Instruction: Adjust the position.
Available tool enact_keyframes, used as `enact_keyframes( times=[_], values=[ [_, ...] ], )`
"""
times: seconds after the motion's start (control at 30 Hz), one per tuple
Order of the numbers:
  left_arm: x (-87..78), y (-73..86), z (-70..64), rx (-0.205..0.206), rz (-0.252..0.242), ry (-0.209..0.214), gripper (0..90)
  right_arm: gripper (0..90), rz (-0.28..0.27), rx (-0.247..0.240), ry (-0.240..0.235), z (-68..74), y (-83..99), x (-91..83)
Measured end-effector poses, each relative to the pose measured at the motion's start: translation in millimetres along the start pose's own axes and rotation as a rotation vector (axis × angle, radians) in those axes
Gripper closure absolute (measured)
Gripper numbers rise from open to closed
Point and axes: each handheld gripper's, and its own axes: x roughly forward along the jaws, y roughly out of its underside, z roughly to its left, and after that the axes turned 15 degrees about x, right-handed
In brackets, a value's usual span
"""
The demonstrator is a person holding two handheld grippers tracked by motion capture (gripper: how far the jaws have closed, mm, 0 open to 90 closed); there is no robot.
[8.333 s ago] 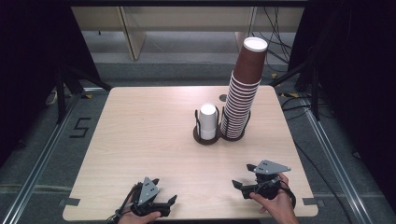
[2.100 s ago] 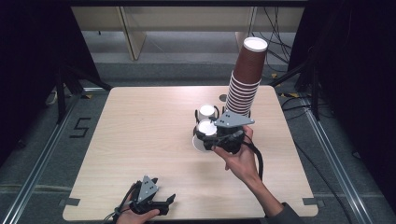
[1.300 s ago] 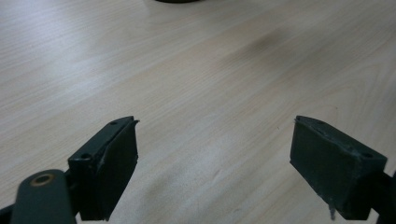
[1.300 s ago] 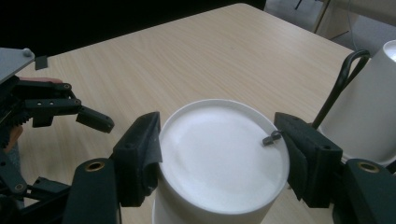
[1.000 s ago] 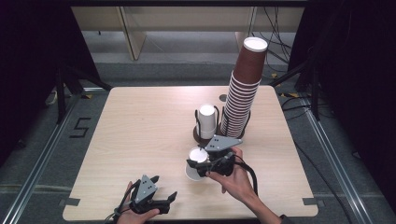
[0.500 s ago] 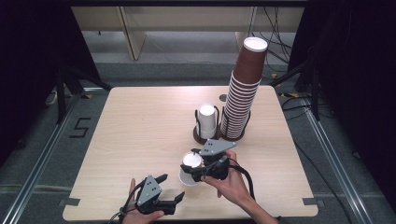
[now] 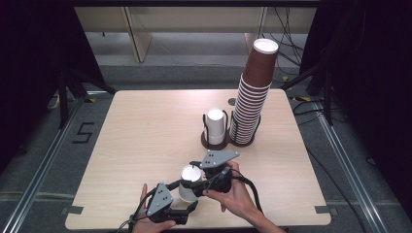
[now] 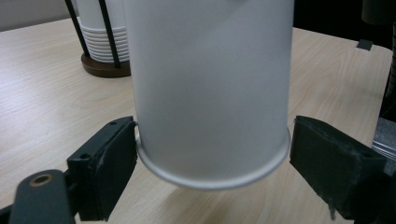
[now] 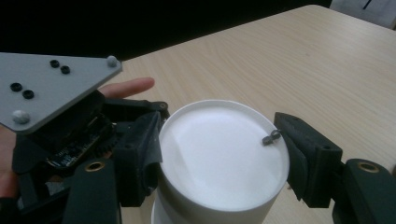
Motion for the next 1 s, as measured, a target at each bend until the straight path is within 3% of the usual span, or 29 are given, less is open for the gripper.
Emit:
enact_keyframes(
  times=[0.13, 0.17, 0.23, 0.27, 0.43, 0.53, 0.8, 0.83, 0.87, 0.9, 1.0],
  values=[
    [1.1, -1.2, -1.4, 0.000, 0.001, 0.005, 14.4, 35.3, -0.011, -0.008, -0.002, 2.4, 0.8, 0.1],
    [1.1, -1.2, -1.4, 0.000, 0.001, 0.005, 14.1, 35.4, -0.003, 0.026, -0.005, 4.5, 1.8, -0.8],
    [2.7, -1.4, -2.1, 0.005, -0.006, 0.002, 13.9, 35.3, 0.007, 0.033, -0.017, 5.5, 1.4, -2.6],
    [4.2, -1.0, -2.4, 0.006, -0.016, -0.003, 13.8, 35.3, -0.001, -0.002, -0.014, 4.1, 0.6, -3.0],
    [7.0, -0.5, -2.2, 0.004, -0.029, -0.003, 14.2, 35.4, 0.002, 0.034, -0.048, 6.3, 1.0, -3.7],
    [7.4, -0.3, -2.4, 0.004, -0.035, -0.002, 14.2, 35.4, -0.007, 0.008, -0.043, 6.4, 0.9, -3.7],
    [4.7, -1.3, -1.2, 0.031, -0.006, 0.001, 19.1, 34.2, 0.004, 0.040, -0.057, 3.3, 2.1, -4.8],
    [3.5, -1.6, -0.5, 0.058, 0.009, 0.002, 19.9, 27.8, 0.016, 0.064, -0.066, 1.9, 3.0, -4.3],
    [3.5, -1.6, -0.5, 0.058, 0.009, 0.002, 20.3, 22.5, 0.032, 0.054, -0.064, 0.1, 2.1, -5.2],
    [2.7, -2.5, 0.3, 0.074, 0.021, 0.003, 20.7, 17.4, 0.047, 0.075, -0.077, -0.3, 2.0, -5.6],
    [3.0, -2.8, 0.2, 0.106, 0.016, 0.019, 21.1, 17.2, 0.055, 0.054, -0.087, -4.5, 0.0, -11.9]
  ],
)
